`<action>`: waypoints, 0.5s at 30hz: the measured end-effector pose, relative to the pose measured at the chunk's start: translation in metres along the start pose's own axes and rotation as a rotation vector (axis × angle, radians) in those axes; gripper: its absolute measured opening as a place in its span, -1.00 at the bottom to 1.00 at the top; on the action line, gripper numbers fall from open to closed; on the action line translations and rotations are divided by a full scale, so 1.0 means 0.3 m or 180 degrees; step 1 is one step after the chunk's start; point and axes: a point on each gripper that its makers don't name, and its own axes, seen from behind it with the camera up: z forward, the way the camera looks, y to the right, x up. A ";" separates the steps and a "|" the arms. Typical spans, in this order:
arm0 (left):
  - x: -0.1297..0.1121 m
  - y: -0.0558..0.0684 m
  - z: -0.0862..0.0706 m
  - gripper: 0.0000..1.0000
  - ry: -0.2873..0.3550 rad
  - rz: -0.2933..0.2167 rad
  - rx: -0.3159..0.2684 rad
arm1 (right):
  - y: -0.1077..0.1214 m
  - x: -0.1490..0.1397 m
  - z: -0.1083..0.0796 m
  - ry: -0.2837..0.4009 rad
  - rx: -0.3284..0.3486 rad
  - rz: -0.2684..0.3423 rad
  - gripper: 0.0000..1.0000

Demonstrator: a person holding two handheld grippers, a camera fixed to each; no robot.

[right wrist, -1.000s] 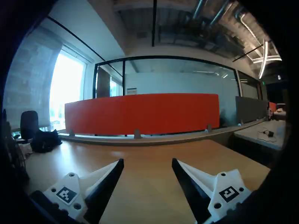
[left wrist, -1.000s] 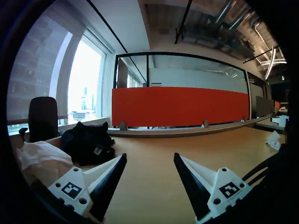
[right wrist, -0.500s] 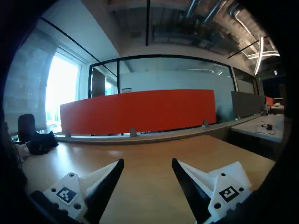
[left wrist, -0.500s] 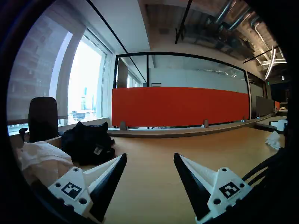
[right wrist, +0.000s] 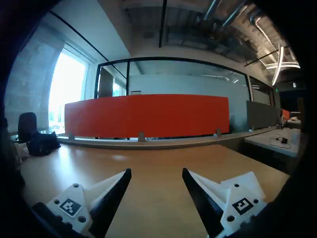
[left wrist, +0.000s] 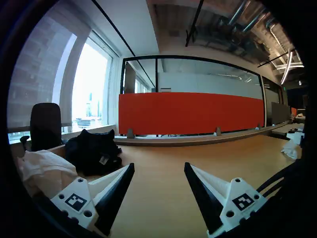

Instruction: Fold towel

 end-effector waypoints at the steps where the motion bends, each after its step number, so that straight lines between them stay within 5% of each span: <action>1: 0.000 0.000 0.000 0.87 0.0000 0.0000 0.0000 | -0.004 -0.001 -0.001 0.0005 0.0005 -0.0022 0.99; 15: 0.000 -0.002 0.001 0.86 0.0000 0.0000 0.0000 | -0.029 0.017 -0.022 0.0090 0.0077 -0.0052 0.99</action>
